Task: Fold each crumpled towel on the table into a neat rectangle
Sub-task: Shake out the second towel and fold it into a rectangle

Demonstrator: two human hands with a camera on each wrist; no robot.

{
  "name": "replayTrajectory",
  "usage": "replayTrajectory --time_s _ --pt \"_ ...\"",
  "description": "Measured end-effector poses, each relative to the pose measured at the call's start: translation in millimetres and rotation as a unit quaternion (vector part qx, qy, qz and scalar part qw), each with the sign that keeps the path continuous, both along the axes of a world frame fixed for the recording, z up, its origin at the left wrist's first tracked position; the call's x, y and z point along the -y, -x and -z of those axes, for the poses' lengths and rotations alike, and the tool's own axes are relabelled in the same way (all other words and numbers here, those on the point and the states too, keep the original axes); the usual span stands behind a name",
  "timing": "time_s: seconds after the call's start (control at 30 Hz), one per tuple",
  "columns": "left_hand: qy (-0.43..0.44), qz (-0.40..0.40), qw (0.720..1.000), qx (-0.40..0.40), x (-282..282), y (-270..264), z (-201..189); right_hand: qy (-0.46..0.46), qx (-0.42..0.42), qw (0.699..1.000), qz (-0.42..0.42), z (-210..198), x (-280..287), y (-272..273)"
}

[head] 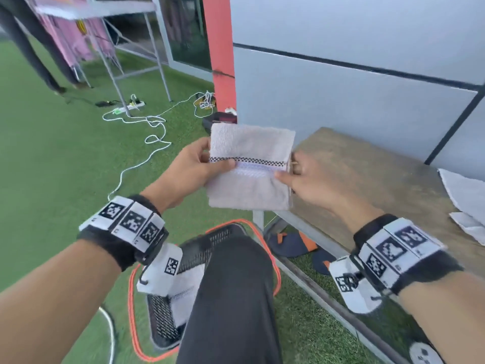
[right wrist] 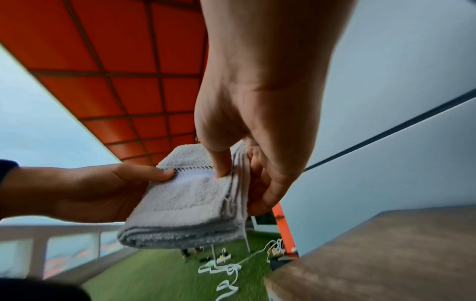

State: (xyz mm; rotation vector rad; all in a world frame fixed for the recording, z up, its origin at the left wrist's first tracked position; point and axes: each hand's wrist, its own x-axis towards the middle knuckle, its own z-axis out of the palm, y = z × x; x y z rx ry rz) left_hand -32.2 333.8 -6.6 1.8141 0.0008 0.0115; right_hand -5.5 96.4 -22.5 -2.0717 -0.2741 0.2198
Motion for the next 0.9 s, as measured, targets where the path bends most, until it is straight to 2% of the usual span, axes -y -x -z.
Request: replayTrajectory --time_s 0.07,0.23,0.37,0.47,0.57,0.7,0.8,0.9 --pt "-0.001 -0.027 0.998 -0.048 -25.8 -6.3 41.1 0.019 -0.021 0.999 -0.035 25.2 -24.0 -14.3" --pt "-0.004 -0.067 0.981 -0.180 -70.9 -13.4 168.7 0.108 -0.094 0.984 -0.110 120.8 -73.6 -44.1" --pt "-0.032 -0.115 0.962 -0.246 -81.9 -8.8 258.0 0.196 -0.140 0.960 -0.145 190.7 -98.9 -51.4" --pt "-0.063 -0.110 0.951 -0.283 -80.0 -4.3 308.4 0.270 -0.164 0.933 -0.174 234.9 -111.5 -56.6" --pt "-0.107 -0.079 0.936 -0.326 -74.3 0.3 345.5 0.312 -0.169 0.915 -0.192 270.6 -119.9 -54.8" --pt "-0.120 -0.050 0.915 -0.382 -67.8 0.4 374.3 0.355 -0.096 0.903 -0.222 306.3 -127.2 -42.9" --pt "-0.126 -0.033 0.903 -0.409 -65.1 -2.5 390.4 0.383 -0.054 0.893 -0.231 320.5 -132.6 -39.7" --pt "-0.134 -0.024 0.897 -0.420 -63.6 -4.8 400.3 0.392 -0.062 0.889 -0.229 328.7 -139.4 -40.0"
